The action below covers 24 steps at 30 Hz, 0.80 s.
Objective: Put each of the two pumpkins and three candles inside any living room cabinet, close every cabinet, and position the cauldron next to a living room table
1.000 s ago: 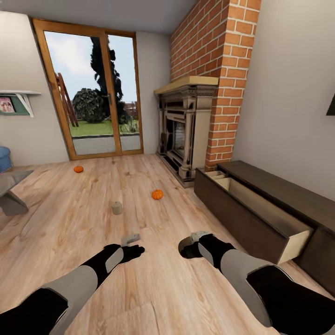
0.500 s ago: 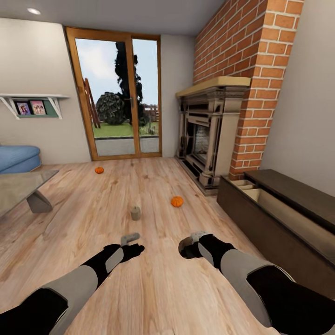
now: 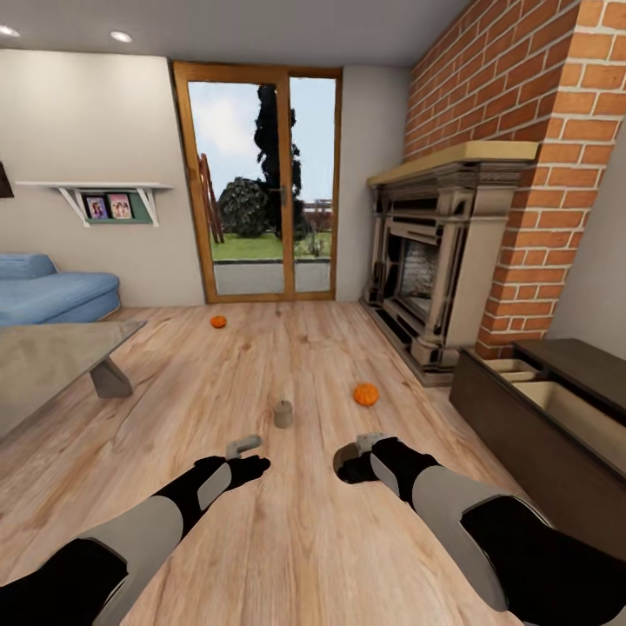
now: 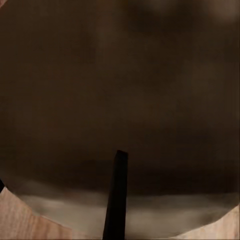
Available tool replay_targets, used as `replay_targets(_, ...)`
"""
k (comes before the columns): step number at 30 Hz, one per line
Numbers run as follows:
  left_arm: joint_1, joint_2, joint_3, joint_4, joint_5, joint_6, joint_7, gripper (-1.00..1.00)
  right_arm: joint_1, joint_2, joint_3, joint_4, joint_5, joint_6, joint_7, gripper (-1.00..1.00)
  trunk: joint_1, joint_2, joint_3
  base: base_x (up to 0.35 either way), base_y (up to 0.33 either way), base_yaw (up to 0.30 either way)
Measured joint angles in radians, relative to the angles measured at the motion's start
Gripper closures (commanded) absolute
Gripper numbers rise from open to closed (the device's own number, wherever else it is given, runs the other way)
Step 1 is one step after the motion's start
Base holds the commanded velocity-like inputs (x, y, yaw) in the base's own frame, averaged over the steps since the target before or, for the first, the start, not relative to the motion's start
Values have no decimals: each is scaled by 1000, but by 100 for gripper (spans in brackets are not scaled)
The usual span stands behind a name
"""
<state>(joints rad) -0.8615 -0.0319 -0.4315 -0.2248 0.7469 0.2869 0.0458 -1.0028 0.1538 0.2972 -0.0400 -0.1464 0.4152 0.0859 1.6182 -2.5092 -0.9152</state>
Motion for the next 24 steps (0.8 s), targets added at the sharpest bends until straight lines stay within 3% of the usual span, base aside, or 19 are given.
replay_targets(8, 0, -1, 0, 1, -1, -2, 0, -100, 0, 0, -1, -1, 1, 0, -1, 100, 0, 0, 2, 332, -13, 38)
replay_targets(24, 0, -2, 0, 1, -1, -2, 0, -100, 0, 0, 0, 1, 1, 0, -1, 100, 0, 0, 2, 332, -109, 0)
